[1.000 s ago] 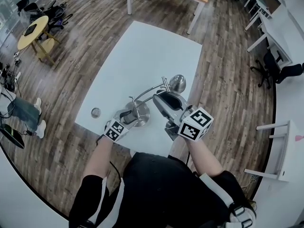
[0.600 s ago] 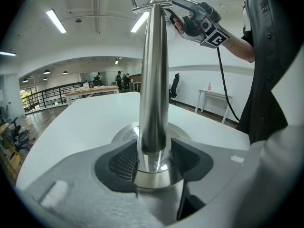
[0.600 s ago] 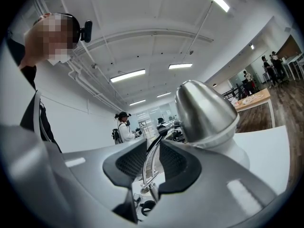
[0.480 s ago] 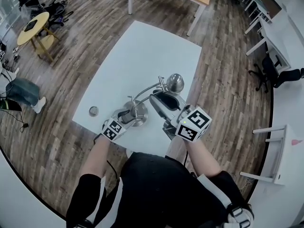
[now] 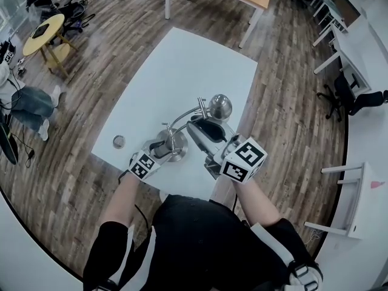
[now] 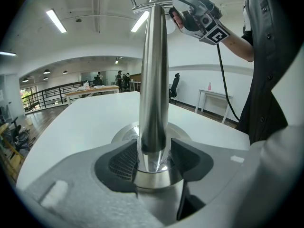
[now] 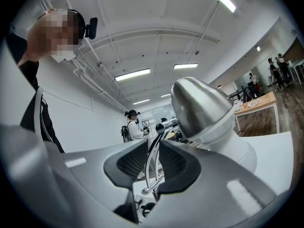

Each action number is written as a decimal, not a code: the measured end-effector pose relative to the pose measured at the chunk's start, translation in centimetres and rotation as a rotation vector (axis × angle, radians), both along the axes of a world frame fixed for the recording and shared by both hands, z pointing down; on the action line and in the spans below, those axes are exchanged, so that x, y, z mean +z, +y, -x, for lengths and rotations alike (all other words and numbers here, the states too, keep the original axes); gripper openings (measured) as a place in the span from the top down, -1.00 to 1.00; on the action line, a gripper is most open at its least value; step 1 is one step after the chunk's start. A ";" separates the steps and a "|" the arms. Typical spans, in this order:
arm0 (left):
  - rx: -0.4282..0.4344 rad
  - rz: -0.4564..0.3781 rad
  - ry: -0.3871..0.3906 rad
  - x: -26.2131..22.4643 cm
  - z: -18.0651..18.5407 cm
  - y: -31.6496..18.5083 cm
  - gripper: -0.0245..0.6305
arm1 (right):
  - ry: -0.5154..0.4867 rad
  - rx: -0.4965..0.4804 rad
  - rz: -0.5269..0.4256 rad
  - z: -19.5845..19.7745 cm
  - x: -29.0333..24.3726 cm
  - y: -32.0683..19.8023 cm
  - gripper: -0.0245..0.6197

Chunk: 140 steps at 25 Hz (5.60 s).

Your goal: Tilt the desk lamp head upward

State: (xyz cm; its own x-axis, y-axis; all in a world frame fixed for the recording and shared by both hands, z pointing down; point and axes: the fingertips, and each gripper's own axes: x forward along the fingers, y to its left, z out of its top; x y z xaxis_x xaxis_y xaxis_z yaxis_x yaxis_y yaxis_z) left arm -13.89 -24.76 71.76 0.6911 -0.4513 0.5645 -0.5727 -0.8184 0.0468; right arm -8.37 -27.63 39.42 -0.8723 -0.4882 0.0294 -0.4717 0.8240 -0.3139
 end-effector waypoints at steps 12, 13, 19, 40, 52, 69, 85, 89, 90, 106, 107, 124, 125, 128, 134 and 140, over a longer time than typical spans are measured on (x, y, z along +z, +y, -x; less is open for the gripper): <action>0.001 0.004 0.007 0.2 0.6 0.0 0.22 | -0.004 -0.031 -0.020 2.1 -0.6 0.4 0.76; 0.001 0.004 0.008 0.2 0.5 0.0 0.22 | -0.001 -0.031 -0.021 2.0 -0.6 0.4 0.76; -0.004 0.004 0.007 0.2 0.8 0.1 0.22 | -0.013 -0.051 -0.027 2.7 -0.7 0.5 0.77; -0.004 0.003 0.016 0.0 0.0 0.2 0.23 | -0.011 -0.107 -0.074 4.2 -1.3 1.1 0.80; -0.010 0.005 0.021 0.3 0.5 0.2 0.23 | 0.037 -0.124 -0.133 5.7 -1.2 1.5 0.80; -0.009 0.006 0.021 0.2 0.2 0.3 0.23 | 0.039 -0.197 -0.158 7.6 -1.2 2.7 0.82; -0.009 0.009 0.023 0.1 0.2 0.3 0.23 | 0.108 -0.263 -0.209 9.6 -1.4 3.7 0.82; -0.010 0.007 0.022 0.2 0.3 0.2 0.23 | 0.125 -0.280 -0.217 10.1 -1.3 3.9 0.82; -0.011 0.007 0.023 0.2 0.3 0.2 0.23 | 0.124 -0.283 -0.217 10.1 -1.3 3.9 0.82; -0.047 0.035 0.023 -0.3 1.0 0.2 0.23 | 0.120 -0.128 -0.207 6.6 0.7 3.3 0.47; -0.055 0.037 0.047 -0.9 1.1 0.2 0.23 | 0.132 -0.110 -0.200 6.0 1.1 3.3 0.47; -0.351 -0.185 0.358 -14.2 2.1 1.8 0.25 | -0.004 0.058 -0.141 -4.9 0.6 6.7 0.72; -0.389 -0.204 0.374 -15.1 1.9 2.3 0.25 | -0.008 0.046 -0.153 -5.7 0.3 7.3 0.74; -0.510 -0.272 0.431 -17.9 1.0 4.5 0.26 | -0.011 0.005 -0.179 -8.4 -0.1 9.0 0.80; -0.637 -0.419 0.443 -22.5 -1.7 11.8 0.85 | -0.033 -0.082 -0.185 -12.1 0.3 11.5 0.87; -0.756 -0.459 0.473 -24.7 -2.3 18.2 0.93 | -0.041 -0.114 -0.169 -15.0 1.4 15.1 0.90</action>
